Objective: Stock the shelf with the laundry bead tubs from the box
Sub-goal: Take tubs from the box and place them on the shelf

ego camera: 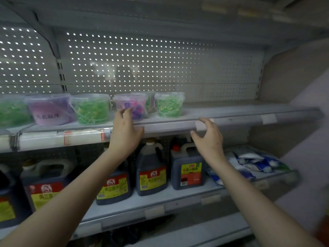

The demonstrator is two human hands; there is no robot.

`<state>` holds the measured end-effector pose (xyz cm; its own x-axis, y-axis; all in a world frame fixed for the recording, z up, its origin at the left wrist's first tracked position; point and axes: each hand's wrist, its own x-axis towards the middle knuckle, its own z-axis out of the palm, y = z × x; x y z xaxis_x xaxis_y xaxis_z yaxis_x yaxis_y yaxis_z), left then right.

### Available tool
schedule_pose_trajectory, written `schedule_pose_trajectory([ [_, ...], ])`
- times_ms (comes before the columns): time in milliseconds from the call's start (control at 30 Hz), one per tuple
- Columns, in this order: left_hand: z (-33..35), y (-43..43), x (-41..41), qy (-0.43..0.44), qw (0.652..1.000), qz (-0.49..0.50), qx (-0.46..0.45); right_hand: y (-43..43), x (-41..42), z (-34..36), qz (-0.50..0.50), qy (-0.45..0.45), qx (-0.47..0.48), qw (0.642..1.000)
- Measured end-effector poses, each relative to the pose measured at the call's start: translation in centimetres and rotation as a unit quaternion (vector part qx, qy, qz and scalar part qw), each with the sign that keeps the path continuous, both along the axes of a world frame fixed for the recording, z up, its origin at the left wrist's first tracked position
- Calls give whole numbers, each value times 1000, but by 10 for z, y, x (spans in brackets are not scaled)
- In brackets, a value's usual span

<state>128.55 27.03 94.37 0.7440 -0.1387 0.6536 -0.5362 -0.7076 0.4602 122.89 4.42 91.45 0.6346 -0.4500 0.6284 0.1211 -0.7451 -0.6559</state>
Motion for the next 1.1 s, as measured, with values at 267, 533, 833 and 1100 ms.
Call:
schedule_pose_trajectory([
  [267, -64, -71, -59, -39, 975, -56, 212, -71, -105, -83, -122, 130, -98, 979],
  [533, -146, -168, -94, 15, 926, -172, 336, -139, -221, -168, -221, 241, -126, 937],
  [833, -249, -284, -127, 62, 834, -312, 451, -187, -317, -262, -339, 374, -34, 862],
  [1100, -340, -372, -145, 62, 760, -419, 493, -213, -366, -342, -395, 443, 93, 800],
])
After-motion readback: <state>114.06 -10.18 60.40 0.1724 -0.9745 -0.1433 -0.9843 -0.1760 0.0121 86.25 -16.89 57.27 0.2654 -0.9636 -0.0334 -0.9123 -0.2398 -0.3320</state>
